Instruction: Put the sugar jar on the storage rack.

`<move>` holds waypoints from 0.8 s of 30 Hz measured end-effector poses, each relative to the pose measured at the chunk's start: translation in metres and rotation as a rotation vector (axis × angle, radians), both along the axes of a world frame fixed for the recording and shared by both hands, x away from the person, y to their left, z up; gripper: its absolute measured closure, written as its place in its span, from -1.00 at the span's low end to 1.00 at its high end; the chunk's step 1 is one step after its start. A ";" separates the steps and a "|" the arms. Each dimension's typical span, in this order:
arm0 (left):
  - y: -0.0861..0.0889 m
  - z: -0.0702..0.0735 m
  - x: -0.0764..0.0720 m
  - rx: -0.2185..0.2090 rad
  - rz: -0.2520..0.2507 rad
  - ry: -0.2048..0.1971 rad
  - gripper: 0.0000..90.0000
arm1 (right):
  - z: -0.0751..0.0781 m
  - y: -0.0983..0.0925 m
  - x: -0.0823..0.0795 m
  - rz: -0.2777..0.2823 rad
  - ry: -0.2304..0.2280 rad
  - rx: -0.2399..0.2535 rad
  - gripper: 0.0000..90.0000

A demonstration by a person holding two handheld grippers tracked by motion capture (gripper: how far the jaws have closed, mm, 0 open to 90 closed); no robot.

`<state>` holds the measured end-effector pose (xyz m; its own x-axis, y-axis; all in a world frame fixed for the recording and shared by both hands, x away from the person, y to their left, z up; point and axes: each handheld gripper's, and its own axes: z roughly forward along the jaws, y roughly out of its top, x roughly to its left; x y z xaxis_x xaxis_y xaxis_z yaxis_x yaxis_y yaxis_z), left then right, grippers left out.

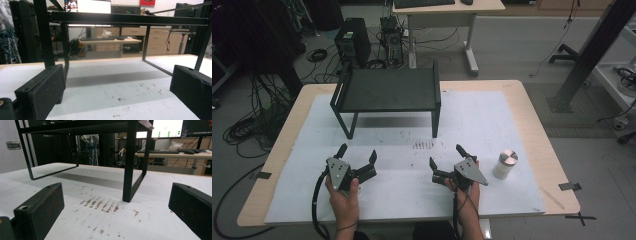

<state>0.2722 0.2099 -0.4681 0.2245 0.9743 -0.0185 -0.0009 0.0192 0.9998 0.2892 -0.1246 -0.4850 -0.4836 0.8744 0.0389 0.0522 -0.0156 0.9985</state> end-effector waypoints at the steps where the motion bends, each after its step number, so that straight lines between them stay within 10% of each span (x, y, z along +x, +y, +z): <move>1: 0.000 0.000 0.000 0.000 0.000 0.000 -0.99 | 0.000 0.000 0.000 0.000 0.000 -0.001 -0.99; 24: 0.000 0.000 0.000 0.001 -0.001 0.002 -0.99 | 0.000 -0.002 -0.011 -0.028 -0.018 -0.008 -0.97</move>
<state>0.2726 0.2097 -0.4679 0.2252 0.9741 -0.0185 0.0014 0.0187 0.9998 0.2783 -0.1269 -0.4849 -0.4595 0.8879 0.0239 0.0340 -0.0093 0.9994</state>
